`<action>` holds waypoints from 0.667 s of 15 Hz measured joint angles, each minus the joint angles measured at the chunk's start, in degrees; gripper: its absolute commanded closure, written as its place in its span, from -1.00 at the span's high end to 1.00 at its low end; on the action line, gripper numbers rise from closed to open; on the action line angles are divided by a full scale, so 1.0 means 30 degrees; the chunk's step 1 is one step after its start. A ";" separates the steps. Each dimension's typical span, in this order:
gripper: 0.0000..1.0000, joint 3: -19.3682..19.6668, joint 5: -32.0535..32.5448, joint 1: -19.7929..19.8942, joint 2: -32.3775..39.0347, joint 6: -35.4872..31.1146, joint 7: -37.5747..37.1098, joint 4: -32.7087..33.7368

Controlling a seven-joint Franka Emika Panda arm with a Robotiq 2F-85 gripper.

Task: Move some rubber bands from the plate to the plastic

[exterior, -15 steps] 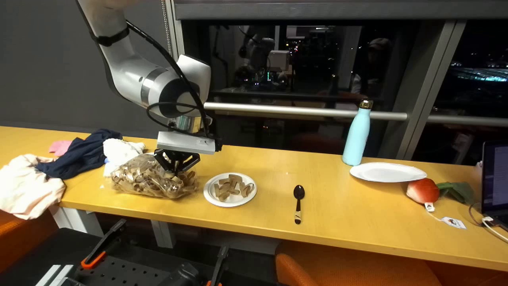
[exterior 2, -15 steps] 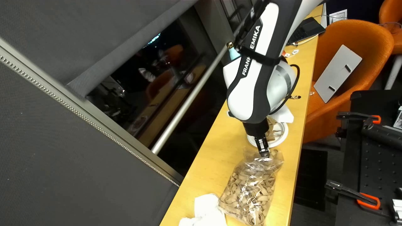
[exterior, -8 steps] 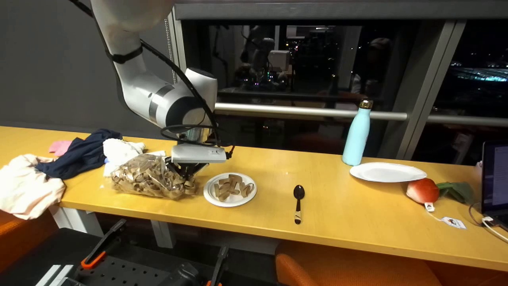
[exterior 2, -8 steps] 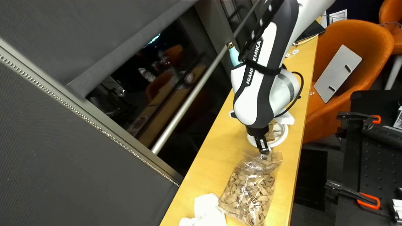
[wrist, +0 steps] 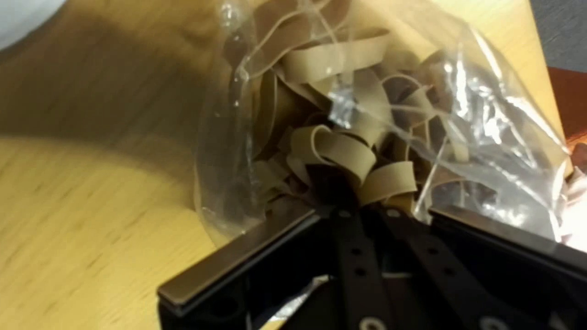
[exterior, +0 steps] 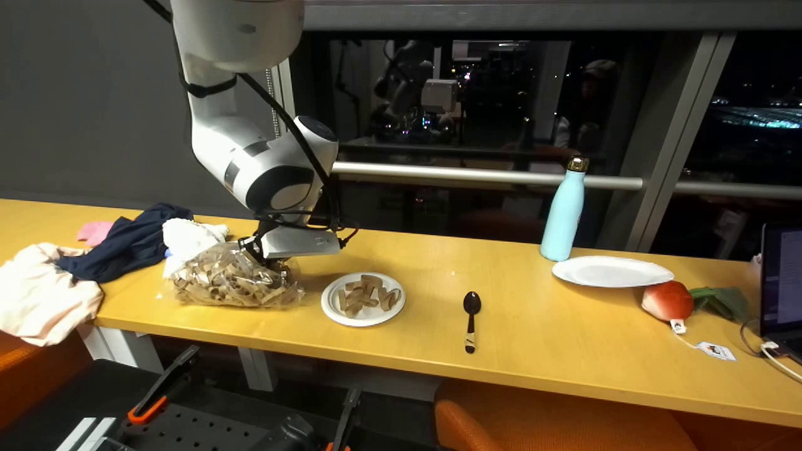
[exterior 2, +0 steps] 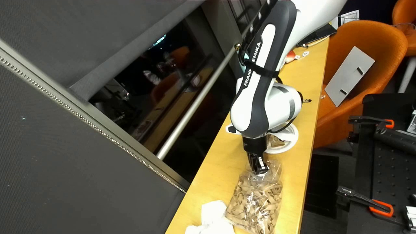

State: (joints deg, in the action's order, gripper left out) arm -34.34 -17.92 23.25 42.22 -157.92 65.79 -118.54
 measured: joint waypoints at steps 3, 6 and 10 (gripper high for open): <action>0.17 -0.0914 -0.0128 0.0962 0.0390 0.0271 0.1058 0.0001; -0.20 -0.1457 -0.0401 0.1657 0.0429 0.0720 0.1478 -0.0016; -0.48 -0.1850 -0.1261 0.2382 0.0355 0.1733 0.1773 -0.0016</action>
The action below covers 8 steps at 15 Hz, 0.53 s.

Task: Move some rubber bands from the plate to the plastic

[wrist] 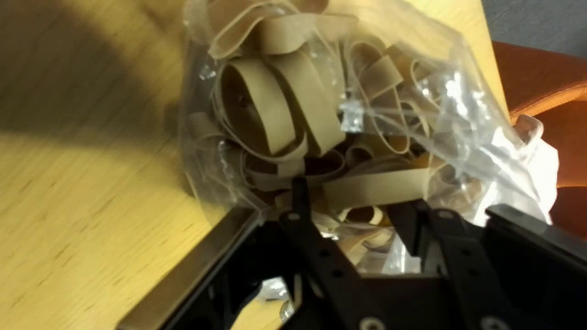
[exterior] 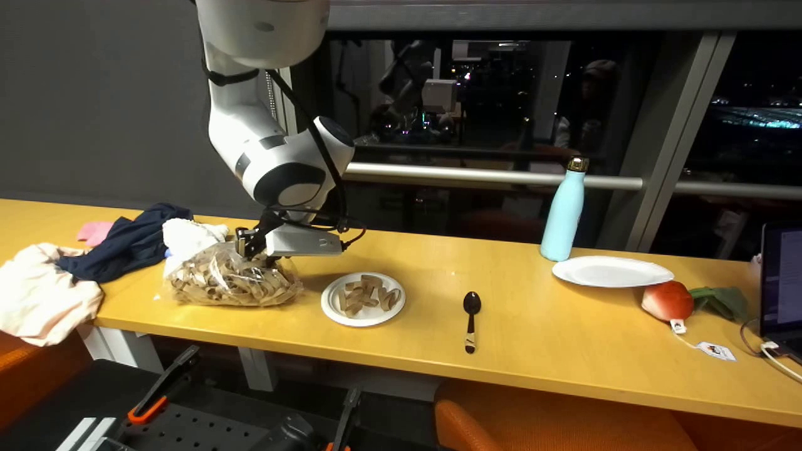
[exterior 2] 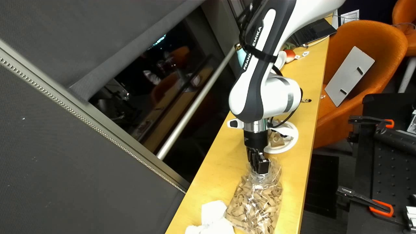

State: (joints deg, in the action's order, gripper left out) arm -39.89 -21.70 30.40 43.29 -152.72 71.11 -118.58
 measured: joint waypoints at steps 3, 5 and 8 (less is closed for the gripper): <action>-0.53 -0.0013 -0.0700 0.0232 -0.0113 0.0615 0.0185 -0.0042; -0.21 0.0046 -0.1071 0.0301 -0.0358 0.1015 0.0187 -0.0165; 0.28 0.0233 -0.1644 0.0301 -0.1006 0.1578 0.0186 -0.0475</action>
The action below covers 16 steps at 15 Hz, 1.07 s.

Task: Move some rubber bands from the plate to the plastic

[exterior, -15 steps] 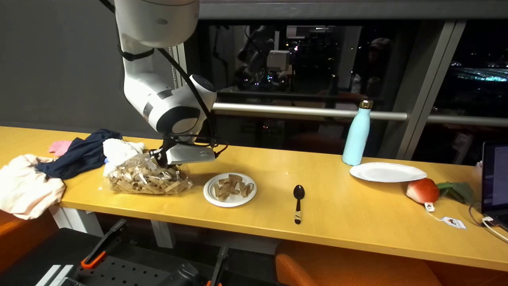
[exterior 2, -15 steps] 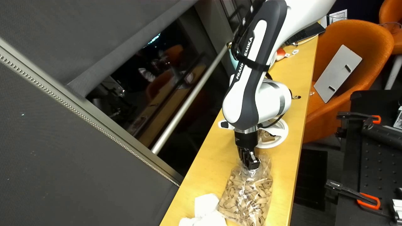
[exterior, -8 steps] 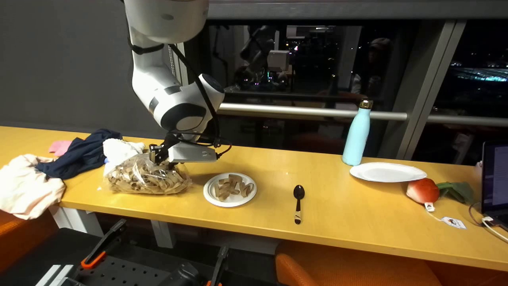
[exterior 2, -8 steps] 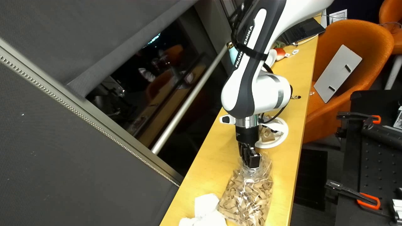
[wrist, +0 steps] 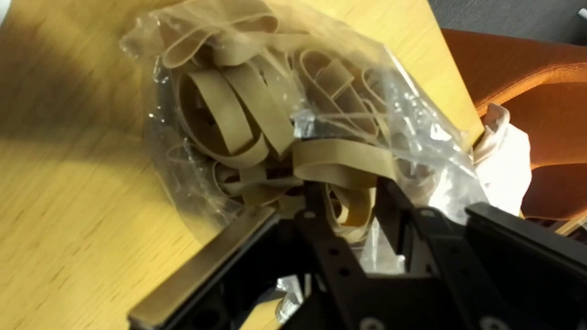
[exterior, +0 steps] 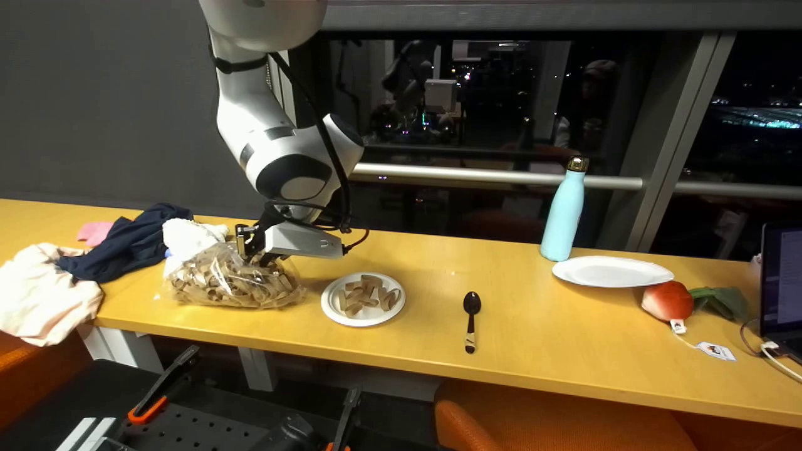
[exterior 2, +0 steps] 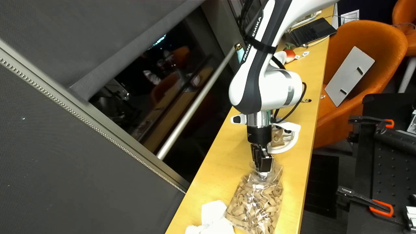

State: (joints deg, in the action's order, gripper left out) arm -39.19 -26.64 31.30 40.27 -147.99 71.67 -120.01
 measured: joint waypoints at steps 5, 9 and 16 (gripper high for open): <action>0.38 0.0694 -0.0924 -0.0193 -0.1457 0.1112 -0.0007 -0.0722; 0.90 0.2364 -0.1499 -0.1012 -0.2883 0.1913 -0.0056 -0.1510; 1.00 0.6795 -0.1411 -0.3461 -0.5300 0.2156 -0.0266 -0.2641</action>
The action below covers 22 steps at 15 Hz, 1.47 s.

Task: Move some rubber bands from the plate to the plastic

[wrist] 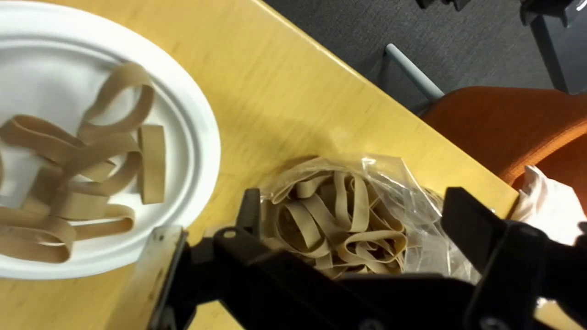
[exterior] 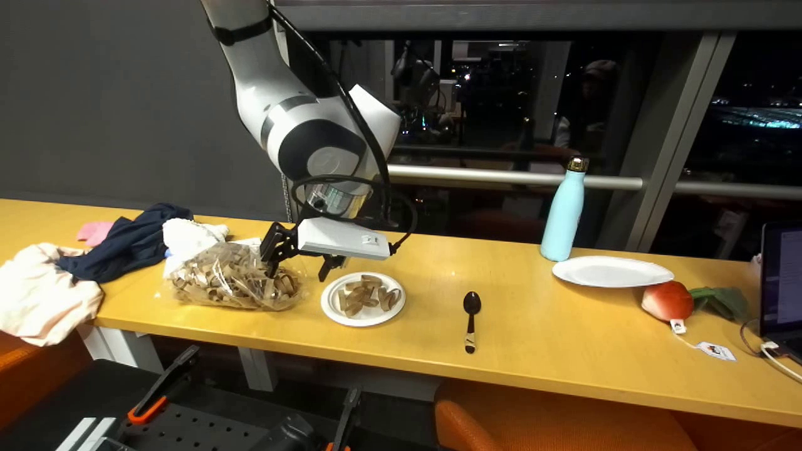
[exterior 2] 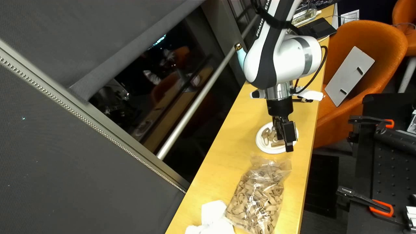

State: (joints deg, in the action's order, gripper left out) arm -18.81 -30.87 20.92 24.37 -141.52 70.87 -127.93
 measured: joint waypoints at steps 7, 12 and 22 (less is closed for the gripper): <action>1.00 0.3796 0.1923 -0.1091 -0.0030 -0.0187 -0.0466 0.0655; 1.00 0.4494 0.2533 -0.1142 0.2026 -0.1065 -0.0475 0.2773; 1.00 0.4063 0.2999 -0.1558 0.4966 -0.1772 -0.1250 0.5609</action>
State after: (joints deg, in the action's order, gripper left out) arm -6.62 -21.87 16.25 39.26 -146.83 67.12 -111.10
